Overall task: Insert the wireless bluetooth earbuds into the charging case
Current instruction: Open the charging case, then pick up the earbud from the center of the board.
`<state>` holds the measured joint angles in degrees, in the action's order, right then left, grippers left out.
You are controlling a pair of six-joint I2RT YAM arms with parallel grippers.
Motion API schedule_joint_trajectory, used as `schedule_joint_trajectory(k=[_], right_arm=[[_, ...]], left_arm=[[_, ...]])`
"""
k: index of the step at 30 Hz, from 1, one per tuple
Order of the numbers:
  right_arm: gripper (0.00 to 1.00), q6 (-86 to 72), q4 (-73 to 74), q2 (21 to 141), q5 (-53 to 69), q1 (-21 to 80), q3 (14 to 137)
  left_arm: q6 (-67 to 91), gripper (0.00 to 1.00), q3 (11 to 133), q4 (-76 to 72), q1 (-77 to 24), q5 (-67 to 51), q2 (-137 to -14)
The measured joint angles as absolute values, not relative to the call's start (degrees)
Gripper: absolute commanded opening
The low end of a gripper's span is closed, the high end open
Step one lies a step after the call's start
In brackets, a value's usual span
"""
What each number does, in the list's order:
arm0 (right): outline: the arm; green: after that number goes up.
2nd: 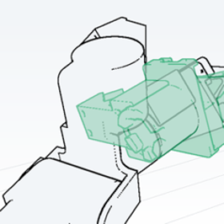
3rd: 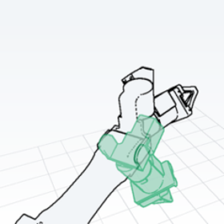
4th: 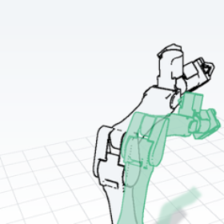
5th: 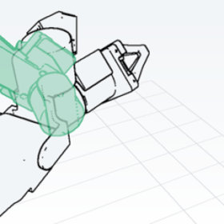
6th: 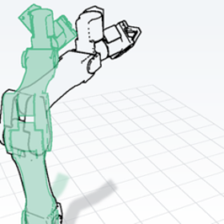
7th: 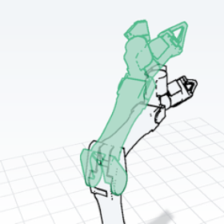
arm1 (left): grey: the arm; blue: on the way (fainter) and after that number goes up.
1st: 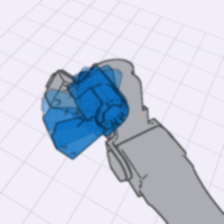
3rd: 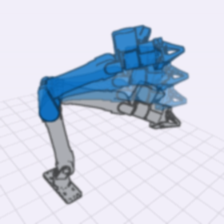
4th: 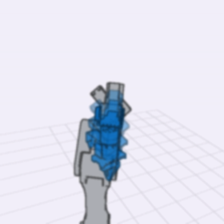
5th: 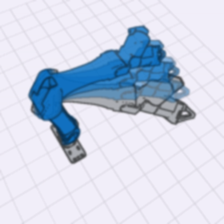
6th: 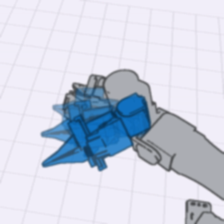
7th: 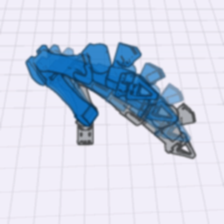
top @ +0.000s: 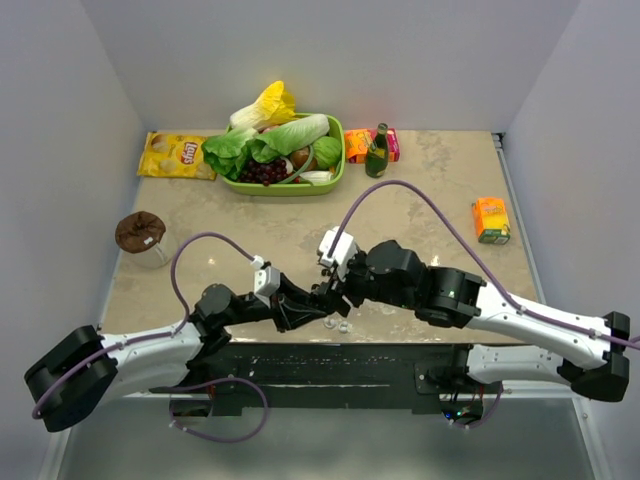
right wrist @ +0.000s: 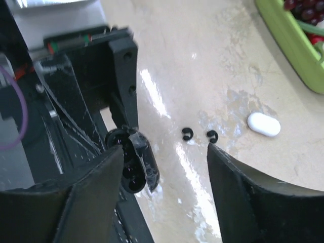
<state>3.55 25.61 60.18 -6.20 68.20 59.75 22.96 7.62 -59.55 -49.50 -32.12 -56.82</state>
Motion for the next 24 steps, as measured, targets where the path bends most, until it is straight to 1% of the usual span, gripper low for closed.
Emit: schedule_joint_trajectory(k=[3, 6, 9, 10, 11, 12, 13, 18, 24], right_arm=[[0.77, 0.6, 22.6, 58.1, -7.3, 66.5, 59.7], [0.72, -3.2, 19.0, 54.9, -9.6, 63.2, 58.9], [0.6, -7.6, 15.4, 52.3, -10.8, 57.2, 55.6], [0.54, -9.1, 14.5, 52.2, -11.0, 55.2, 54.0], [0.51, -10.3, 13.8, 52.5, -11.3, 53.6, 52.3], [0.49, -11.5, 13.1, 53.4, -11.4, 52.4, 50.5], [0.48, -12.6, 12.1, 55.0, -11.2, 52.0, 48.4], [0.49, -16.1, 8.9, 67.8, -7.6, 52.1, 39.0], [0.48, -16.7, 4.9, 75.3, -4.7, 52.1, 37.8]], left_arm=[[22.9, 0.0, 6.9, -59.5, -49.5, -30.4, -55.4], [22.9, 0.0, 5.6, -59.0, -49.5, -27.4, -51.9], [22.0, 0.0, 3.6, -57.2, -49.3, -23.2, -45.5], [21.7, 0.0, 3.2, -56.6, -49.3, -22.1, -43.5], [21.4, 0.0, 2.9, -55.2, -49.3, -20.5, -40.6], [21.2, 0.0, 2.9, -54.3, -49.3, -19.2, -38.4], [21.1, 0.0, 2.9, -53.8, -49.3, -17.8, -36.3], [20.4, 0.0, 2.9, -50.9, -49.3, -12.2, -28.3], [20.4, 0.0, 2.9, -48.0, -49.3, -9.9, -24.8]])
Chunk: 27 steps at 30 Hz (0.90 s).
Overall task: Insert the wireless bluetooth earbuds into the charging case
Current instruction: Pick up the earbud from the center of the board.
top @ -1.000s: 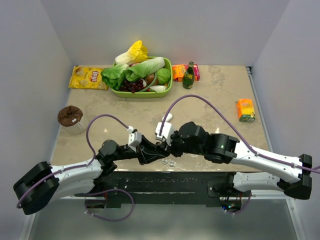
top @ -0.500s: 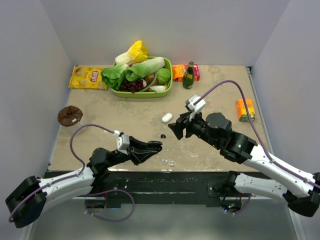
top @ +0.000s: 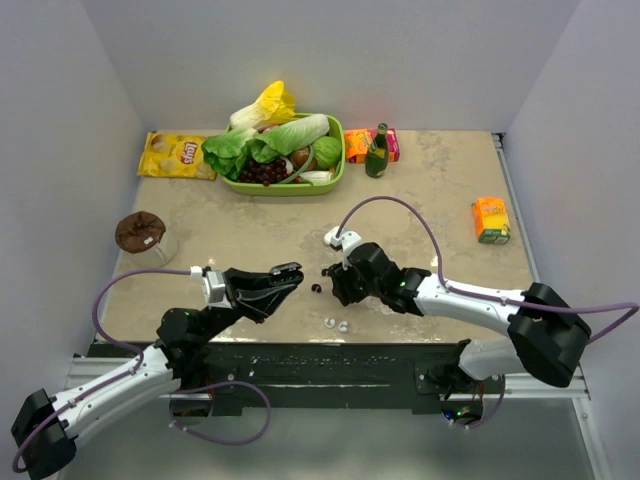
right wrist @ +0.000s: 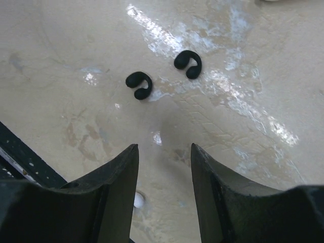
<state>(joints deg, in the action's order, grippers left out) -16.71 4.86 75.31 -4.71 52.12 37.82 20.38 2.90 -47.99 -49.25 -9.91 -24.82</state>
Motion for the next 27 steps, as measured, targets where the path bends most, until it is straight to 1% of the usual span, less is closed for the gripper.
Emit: schedule_joint_trajectory(k=[7, 10, 11, 14, 20, 27], right_arm=[[0.45, -16.5, -0.8, 81.6, -1.2, 52.2, 40.1], [0.4, -16.5, -2.4, 84.4, -0.5, 52.2, 40.6], [0.34, -16.5, -2.7, 85.1, -0.4, 52.2, 40.8], [0.26, -16.5, -3.3, 87.5, -0.5, 52.2, 41.5], [0.18, -16.9, -4.7, 89.6, -0.8, 52.2, 41.7], [0.13, -16.9, -5.5, 92.3, -0.9, 52.2, 42.5]], left_arm=[[20.4, 0.0, 2.9, -46.3, -49.3, -9.7, -23.5], [20.4, 0.0, 2.9, -45.0, -49.3, -9.8, -22.7], [20.3, 0.0, 2.9, -44.6, -49.3, -9.8, -22.3], [20.3, 0.0, 2.9, -43.6, -49.3, -9.7, -21.2], [19.9, 0.0, 2.9, -41.2, -49.3, -9.7, -19.1], [19.9, 0.0, 2.9, -41.0, -49.3, -9.7, -19.1]])
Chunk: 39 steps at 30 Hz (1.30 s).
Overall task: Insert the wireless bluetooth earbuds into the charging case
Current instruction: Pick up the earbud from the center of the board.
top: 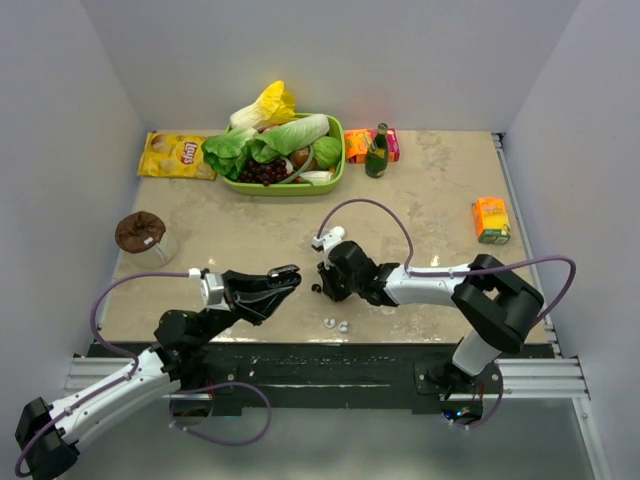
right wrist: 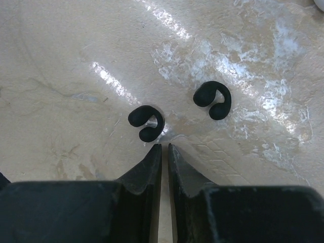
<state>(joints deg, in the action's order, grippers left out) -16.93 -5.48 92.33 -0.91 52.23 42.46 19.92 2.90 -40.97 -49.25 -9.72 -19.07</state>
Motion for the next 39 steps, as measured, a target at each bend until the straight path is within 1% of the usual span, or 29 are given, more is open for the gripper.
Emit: schedule_joint_trajectory(k=[14, 27, 30, 31, 33, 34, 37, 39], right_arm=[[0.1, -17.0, -7.0, 94.6, -0.5, 52.2, 43.7], [0.11, -17.0, -7.1, 94.7, 2.2, 54.5, 44.3], [0.16, -17.2, -7.0, 94.7, 2.0, 54.5, 44.3], [0.23, -17.3, -6.9, 94.5, 1.8, 54.5, 44.3], [0.29, -17.7, -6.9, 94.0, 0.9, 54.4, 44.2], [0.34, -17.8, -6.8, 93.6, 0.6, 54.4, 44.2], [0.38, -18.1, -6.8, 92.2, -0.4, 54.3, 44.2], [0.39, -18.4, -6.9, 91.4, -0.6, 54.0, 44.3]], left_arm=[[19.9, 0.0, 2.9, -41.0, -49.3, -9.7, -19.4], [19.9, 0.0, 2.9, -41.0, -49.3, -10.0, -20.7], [19.9, 0.0, 2.9, -41.0, -49.3, -10.1, -20.7], [19.9, 0.0, 2.9, -41.0, -49.3, -10.1, -20.7], [19.9, 0.0, 2.9, -41.0, -49.3, -10.2, -20.7], [19.9, 0.0, 2.9, -41.0, -49.3, -10.2, -20.7], [19.9, 0.0, 2.9, -41.0, -49.3, -10.2, -20.6], [19.9, 0.0, 2.9, -41.0, -49.3, -10.2, -20.5]])
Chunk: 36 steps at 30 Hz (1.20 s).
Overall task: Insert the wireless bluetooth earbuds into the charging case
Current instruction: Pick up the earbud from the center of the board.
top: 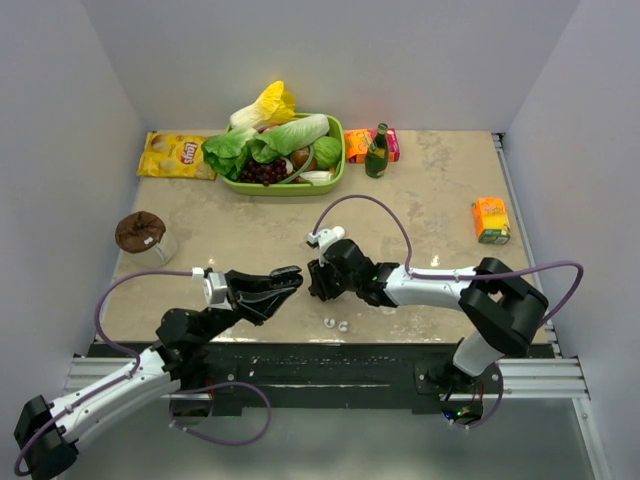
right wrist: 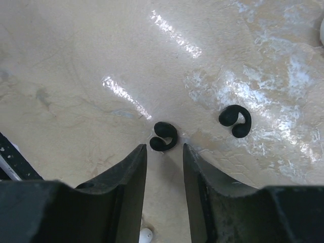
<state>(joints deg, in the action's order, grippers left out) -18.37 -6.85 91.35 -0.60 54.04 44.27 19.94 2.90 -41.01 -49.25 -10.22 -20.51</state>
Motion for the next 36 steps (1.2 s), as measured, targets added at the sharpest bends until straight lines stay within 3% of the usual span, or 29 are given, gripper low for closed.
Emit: schedule_joint_trajectory(k=[29, 36], right_arm=[[0.41, -19.1, -6.7, 97.7, 0.6, 52.5, 47.8], [0.36, -19.3, -7.3, 98.3, 1.5, 52.5, 48.0]], left_arm=[[19.9, 0.0, 2.9, -39.3, -49.3, -10.5, -19.5], [19.9, 0.0, 2.9, -39.2, -49.3, -10.7, -19.5]])
